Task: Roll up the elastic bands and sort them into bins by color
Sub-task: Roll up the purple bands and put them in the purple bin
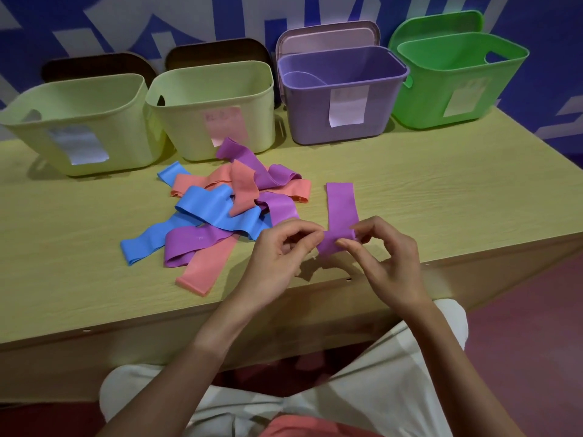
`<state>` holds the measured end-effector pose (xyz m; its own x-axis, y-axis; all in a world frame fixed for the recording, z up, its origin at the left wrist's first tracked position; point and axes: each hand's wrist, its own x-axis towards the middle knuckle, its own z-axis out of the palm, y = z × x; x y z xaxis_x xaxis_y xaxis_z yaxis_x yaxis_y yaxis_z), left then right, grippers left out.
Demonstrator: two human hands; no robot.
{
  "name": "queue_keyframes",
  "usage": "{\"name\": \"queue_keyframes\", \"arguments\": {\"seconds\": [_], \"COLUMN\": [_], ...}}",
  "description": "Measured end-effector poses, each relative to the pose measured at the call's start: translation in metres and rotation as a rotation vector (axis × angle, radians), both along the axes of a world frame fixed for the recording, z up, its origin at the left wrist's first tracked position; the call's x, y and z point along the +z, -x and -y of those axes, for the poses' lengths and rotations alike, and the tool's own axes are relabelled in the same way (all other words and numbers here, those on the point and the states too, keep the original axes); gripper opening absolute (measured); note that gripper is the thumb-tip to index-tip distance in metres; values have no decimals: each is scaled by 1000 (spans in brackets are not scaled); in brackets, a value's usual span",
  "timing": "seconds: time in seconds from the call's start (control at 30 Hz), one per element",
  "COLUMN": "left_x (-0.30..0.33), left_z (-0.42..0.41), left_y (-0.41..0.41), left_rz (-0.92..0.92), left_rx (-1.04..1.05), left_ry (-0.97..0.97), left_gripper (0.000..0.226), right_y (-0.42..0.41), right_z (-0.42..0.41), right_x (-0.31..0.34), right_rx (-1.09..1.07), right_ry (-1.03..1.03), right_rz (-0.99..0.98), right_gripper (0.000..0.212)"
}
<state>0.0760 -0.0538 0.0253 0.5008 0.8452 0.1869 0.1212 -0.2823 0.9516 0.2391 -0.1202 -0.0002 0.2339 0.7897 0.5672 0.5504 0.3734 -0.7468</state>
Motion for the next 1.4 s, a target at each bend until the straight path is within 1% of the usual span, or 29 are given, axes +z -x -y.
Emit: {"name": "queue_keyframes", "arguments": {"seconds": [0.1,0.17,0.23,0.37,0.43,0.5,0.57,0.67,0.73,0.83,0.9,1.0,1.03,1.13,1.23,1.27,1.4], "left_x": [0,-1,-1,4,7,8,7,4,5,5,4,5,5,6,6,5,3], "left_z": [3,4,4,3,4,4,2,-1,-1,-2,-3,-3,-3,-3,-2,-2,0], "left_y": [2,1,-1,-3,-4,-4,-2,1,3,8,10,12,13,15,19,20,19], "left_rz": [22,12,40,99,131,161,174,158,145,126,125,147,149,115,97,88,40], "left_rx": [-6,38,101,133,124,125,131,104,87,74,58,27,25,22,26,29,45], "left_ry": [-58,-116,-118,-34,12,63,117,152,165,174,183,178,159,62,14,15,-43], "left_gripper": [14,15,12,20,24,26,23,18,18,22,27,43,44,37,13,11,20], "right_y": [-2,-1,2,6,7,7,6,7,9,13,14,18,19,21,22,23,24], "right_z": [-3,-4,-6,-10,-11,-13,-14,-15,-16,-16,-17,-18,-18,-16,-15,-15,-16], "right_x": [2,5,9,12,13,14,16,20,23,27,28,29,29,29,32,33,37], "right_rx": [9,7,4,56,89,118,139,145,166,189,188,171,169,170,168,167,178], "right_ry": [-9,-18,-37,-48,-47,-25,0,39,74,89,77,74,74,68,66,67,63], "right_rz": [5,22,20,-135,-174,-175,-171,-117,-121,-89,-68,-86,-78,-48,-44,-41,-28], "right_gripper": [20,20,16,10,17,17,14,18,20,32,25,16,14,12,10,10,13]}}
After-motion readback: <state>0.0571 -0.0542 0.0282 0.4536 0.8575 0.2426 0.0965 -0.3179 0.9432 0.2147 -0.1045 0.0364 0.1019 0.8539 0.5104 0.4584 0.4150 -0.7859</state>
